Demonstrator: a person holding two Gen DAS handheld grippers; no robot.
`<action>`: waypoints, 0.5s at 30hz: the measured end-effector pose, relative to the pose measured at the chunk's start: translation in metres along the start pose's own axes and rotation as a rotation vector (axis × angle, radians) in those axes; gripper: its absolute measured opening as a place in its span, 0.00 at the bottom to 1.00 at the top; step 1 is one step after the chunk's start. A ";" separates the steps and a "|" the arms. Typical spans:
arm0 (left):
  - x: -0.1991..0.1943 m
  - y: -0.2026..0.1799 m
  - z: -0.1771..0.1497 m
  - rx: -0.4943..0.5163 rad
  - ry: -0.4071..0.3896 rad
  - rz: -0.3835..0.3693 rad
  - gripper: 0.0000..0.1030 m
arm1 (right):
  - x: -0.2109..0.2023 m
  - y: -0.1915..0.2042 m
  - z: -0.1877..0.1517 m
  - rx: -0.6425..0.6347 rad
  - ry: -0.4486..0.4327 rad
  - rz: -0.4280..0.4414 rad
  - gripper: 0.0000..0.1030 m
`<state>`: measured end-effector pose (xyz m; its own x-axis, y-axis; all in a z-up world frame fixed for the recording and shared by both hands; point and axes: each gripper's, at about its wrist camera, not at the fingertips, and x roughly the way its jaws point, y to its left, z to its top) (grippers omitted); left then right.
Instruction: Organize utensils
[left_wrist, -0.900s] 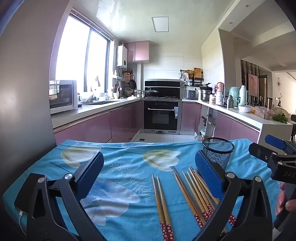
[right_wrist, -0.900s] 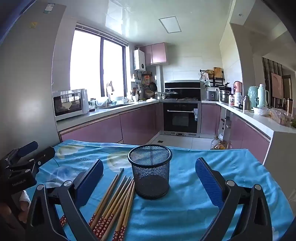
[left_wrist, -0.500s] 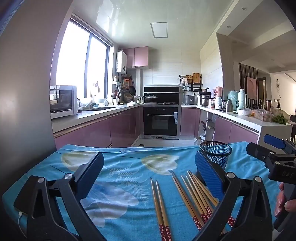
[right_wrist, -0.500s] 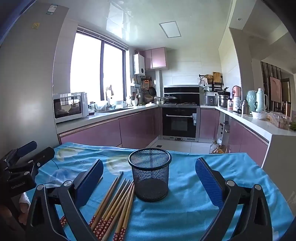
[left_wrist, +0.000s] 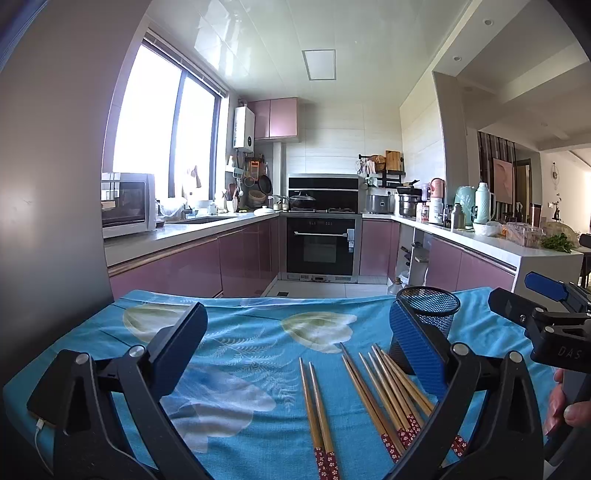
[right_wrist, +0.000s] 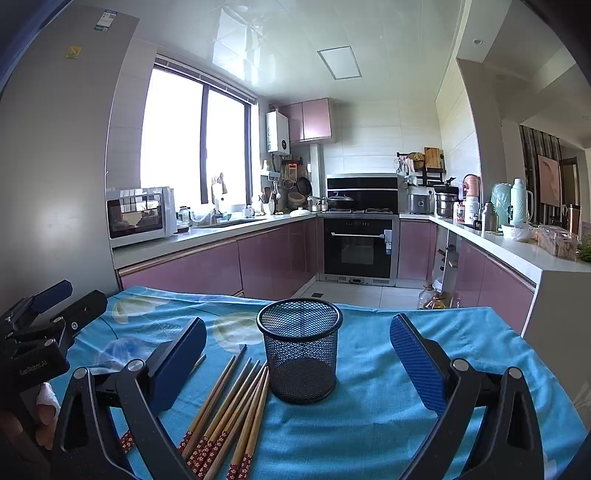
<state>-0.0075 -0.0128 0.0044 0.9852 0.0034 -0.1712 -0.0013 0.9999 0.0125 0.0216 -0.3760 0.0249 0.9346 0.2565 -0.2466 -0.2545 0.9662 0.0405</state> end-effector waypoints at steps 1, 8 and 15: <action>0.000 0.002 -0.001 -0.002 -0.001 -0.001 0.94 | 0.000 0.000 0.000 0.000 -0.002 -0.001 0.94; -0.005 0.007 -0.004 -0.005 -0.012 -0.005 0.94 | -0.002 -0.001 0.000 0.003 -0.007 0.002 0.94; -0.005 0.007 -0.004 -0.005 -0.013 -0.005 0.94 | -0.003 -0.002 0.000 0.007 -0.005 0.006 0.94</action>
<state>-0.0133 -0.0061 0.0016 0.9874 -0.0020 -0.1584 0.0032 1.0000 0.0070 0.0194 -0.3783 0.0251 0.9342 0.2628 -0.2413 -0.2589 0.9647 0.0484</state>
